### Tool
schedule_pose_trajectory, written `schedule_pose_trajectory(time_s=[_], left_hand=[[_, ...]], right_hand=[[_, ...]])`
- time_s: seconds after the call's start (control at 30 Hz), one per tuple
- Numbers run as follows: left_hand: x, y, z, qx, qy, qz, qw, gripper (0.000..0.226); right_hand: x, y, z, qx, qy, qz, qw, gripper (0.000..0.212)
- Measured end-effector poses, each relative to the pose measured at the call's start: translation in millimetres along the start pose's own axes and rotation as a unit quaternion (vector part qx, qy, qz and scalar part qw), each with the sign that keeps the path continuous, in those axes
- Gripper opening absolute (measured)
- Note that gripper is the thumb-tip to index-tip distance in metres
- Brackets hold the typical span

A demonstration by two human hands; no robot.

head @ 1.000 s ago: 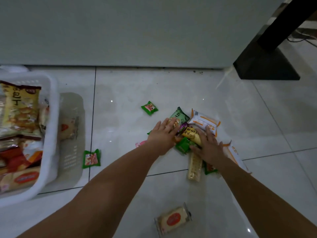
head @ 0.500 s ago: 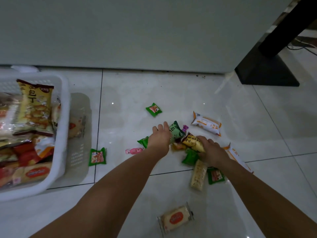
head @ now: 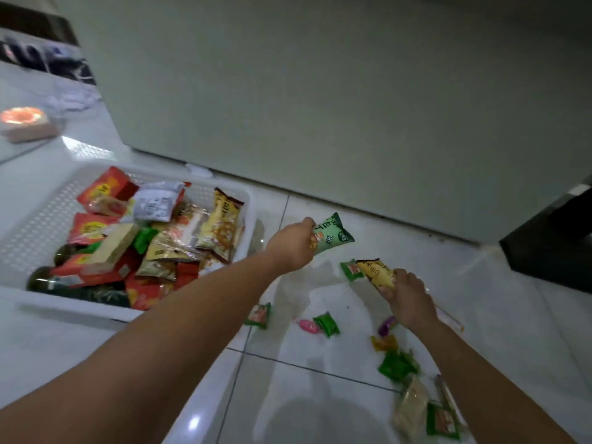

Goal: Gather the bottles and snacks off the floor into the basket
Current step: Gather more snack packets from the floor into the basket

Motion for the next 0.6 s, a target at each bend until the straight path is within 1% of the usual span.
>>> schedule_pose_trajectory(time_s=[0.13,0.2,0.33,0.4,0.5,0.6], left_hand=[[-25.9,-38.4,-127.3,0.006,0.096,-0.032,0.995,0.045],[-44.9,-66.3,-187.1,0.012,0.150,-0.061,0.987,0.042],[-86.5,-130.9,-273.6,0.045,0.226,-0.128,0.965,0.040],[-106.5,-162.7,-293.8,0.048,0.228,-0.162,0.959,0.040],[-128.9,-207.1,-299.8,0.060,0.191,-0.195,0.960,0.039],[-146.6,-245.5,-294.8,0.071,0.165,-0.226,0.958,0.037]], right_hand=[[14.1,-87.3,-54.2,0.028,0.053,-0.064,0.996,0.038],[17.2,-139.6,-81.3,0.044,0.076,-0.096,0.991,0.040],[9.8,-247.8,-123.0,0.075,0.113,-0.157,0.978,0.042],[-2.0,-300.0,-133.6,0.073,0.127,-0.203,0.968,0.045],[-26.0,-368.9,-132.0,0.040,0.134,-0.285,0.948,0.051],[-44.6,-410.7,-114.5,-0.009,0.124,-0.317,0.940,0.052]])
Point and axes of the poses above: each hand's wrist, its own x-axis towards the middle knuckle, its own z-axis out of the palm, y = z × x, the point moved 9 cm from there along x, towards the middle knuckle, and after that the axes turned 12 degrees about -x, right-handed, at the moved point
